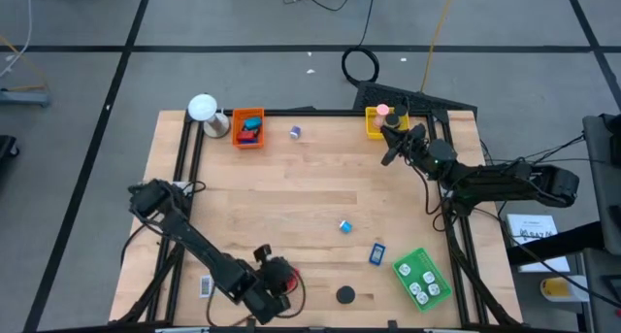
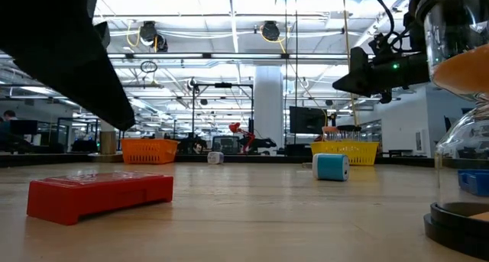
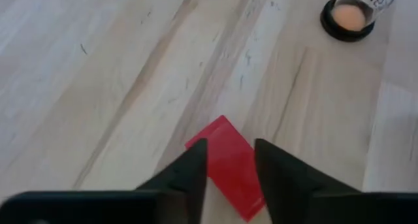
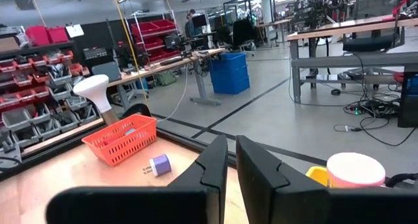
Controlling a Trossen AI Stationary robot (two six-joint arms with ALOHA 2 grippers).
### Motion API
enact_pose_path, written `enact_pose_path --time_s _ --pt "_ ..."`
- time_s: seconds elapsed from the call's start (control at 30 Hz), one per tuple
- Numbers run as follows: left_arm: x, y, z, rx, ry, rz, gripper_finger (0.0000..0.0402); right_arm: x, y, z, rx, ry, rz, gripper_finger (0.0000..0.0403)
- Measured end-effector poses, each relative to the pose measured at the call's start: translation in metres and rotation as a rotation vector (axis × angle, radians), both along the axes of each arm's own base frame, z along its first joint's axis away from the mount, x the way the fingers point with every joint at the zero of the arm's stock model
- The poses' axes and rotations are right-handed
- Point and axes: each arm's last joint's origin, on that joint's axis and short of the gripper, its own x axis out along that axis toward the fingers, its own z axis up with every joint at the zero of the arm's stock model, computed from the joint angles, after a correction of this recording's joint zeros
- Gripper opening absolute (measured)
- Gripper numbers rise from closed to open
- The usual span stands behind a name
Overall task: Pick & Place Office items
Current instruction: Put the red digital clock into the orange bin
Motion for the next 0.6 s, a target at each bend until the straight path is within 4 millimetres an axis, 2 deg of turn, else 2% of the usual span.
enact_pose_path --time_s 0.17,0.33,0.47,0.6 --pt "0.009 -0.008 0.0 -0.03 0.066 0.032 0.0212 0.0 0.0 0.0 0.0 0.001 0.0 0.0021" --pt "0.013 -0.006 -0.011 -0.076 0.145 0.061 0.0284 0.0 0.0 0.0 0.0 0.001 0.0 0.0022" --pt "0.017 0.001 -0.023 -0.097 0.211 0.1 0.0303 0.0 0.0 0.0 0.0 0.001 0.0 0.0024" --pt "0.018 0.003 -0.027 -0.076 0.226 0.09 0.0292 0.0 0.0 0.0 0.0 0.001 0.0 0.0023"
